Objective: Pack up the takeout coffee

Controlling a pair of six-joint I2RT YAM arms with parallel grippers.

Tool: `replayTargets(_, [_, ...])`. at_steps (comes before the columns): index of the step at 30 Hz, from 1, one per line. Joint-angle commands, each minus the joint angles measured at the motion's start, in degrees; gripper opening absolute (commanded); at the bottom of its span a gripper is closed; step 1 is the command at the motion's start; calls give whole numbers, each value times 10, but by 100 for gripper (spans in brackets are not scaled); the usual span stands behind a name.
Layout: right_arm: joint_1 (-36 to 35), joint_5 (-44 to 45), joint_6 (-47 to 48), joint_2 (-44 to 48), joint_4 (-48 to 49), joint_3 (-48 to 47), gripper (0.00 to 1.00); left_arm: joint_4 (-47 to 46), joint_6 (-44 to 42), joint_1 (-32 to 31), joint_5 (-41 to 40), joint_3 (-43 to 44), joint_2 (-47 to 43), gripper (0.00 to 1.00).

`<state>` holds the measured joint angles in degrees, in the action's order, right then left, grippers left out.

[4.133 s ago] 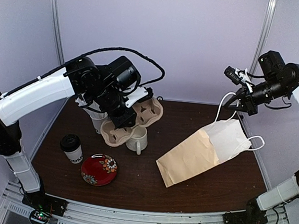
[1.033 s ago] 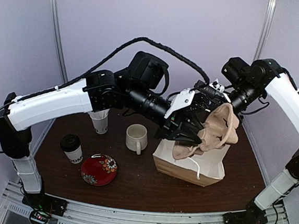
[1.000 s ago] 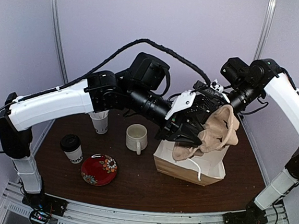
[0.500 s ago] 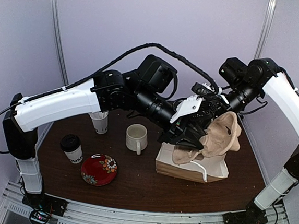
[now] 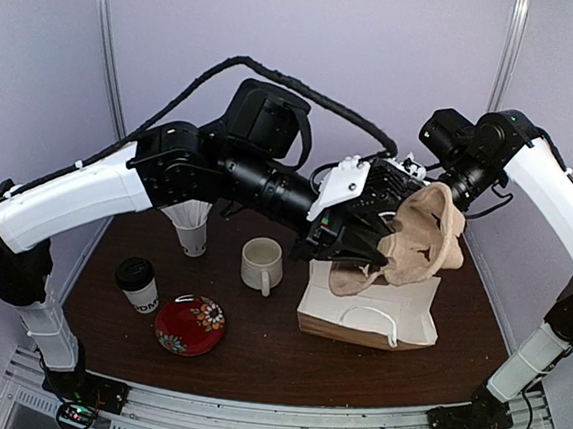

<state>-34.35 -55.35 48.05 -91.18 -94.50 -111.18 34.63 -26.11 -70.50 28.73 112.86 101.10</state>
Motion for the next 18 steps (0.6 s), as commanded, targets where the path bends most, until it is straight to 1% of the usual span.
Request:
replayTargets(1, [-5,-8,1,11,-25,-14,0,-78,-19,-1,-23,-28,-24,25])
replayTargets(6, [-5,-11,-2,9,-26,-22,0,-134,-38,-1,-35,-75,-22,25])
replayTargets(9, [-5,-10,-4,7,-26,-24,0,-144,-49,-4,-39,-88,-17,25])
replayTargets(14, [-6,-8,-4,8,-26,-25,0,-172,-83,-26,-78,-126,-19,25])
replayTargets(18, [-6,-10,-5,6,-25,-25,0,-182,-82,-28,-82,-144,-18,25])
